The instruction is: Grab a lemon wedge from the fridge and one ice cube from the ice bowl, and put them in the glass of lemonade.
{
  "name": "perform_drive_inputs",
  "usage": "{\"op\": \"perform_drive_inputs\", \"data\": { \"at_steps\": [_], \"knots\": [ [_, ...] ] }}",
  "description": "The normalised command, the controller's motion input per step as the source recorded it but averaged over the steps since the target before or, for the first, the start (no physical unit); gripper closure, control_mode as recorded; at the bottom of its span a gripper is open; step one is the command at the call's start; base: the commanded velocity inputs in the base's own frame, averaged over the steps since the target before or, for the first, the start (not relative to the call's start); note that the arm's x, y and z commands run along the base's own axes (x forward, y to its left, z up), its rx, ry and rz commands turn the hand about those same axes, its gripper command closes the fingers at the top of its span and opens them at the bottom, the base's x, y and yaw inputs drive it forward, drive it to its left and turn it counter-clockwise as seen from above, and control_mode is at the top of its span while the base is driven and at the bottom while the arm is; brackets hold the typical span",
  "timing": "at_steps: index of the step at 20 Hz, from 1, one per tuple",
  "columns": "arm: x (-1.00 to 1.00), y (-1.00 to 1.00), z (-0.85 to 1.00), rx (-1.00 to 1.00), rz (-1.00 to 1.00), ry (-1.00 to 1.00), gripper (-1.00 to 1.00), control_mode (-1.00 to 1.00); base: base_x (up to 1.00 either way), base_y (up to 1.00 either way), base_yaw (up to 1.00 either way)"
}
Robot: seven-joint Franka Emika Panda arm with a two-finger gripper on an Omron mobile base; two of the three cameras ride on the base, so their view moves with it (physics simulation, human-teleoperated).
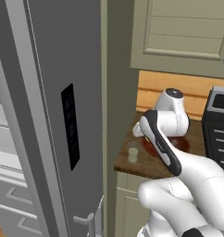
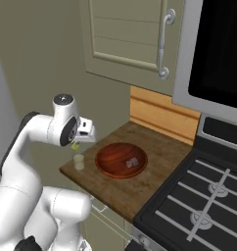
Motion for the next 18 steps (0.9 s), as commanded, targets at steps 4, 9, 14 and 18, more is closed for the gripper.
{"op": "perform_drive_inputs", "data": {
  "at_steps": [4,9,14,18],
  "knots": [
    [0.37,0.01,-0.38,-0.03,0.0,0.03,1.0,-1.0,0.0,0.0,0.0],
    [0.2,0.08,-0.14,-0.05,0.0,0.0,1.0,-1.0,0.0,0.0,0.0],
    [0.23,0.07,-0.07,-0.04,0.0,0.0,1.0,-1.0,0.0,0.0,0.0],
    [0.19,0.04,0.0,-0.02,0.0,0.0,1.0,-1.0,0.0,0.0,0.0]
  ]
}}
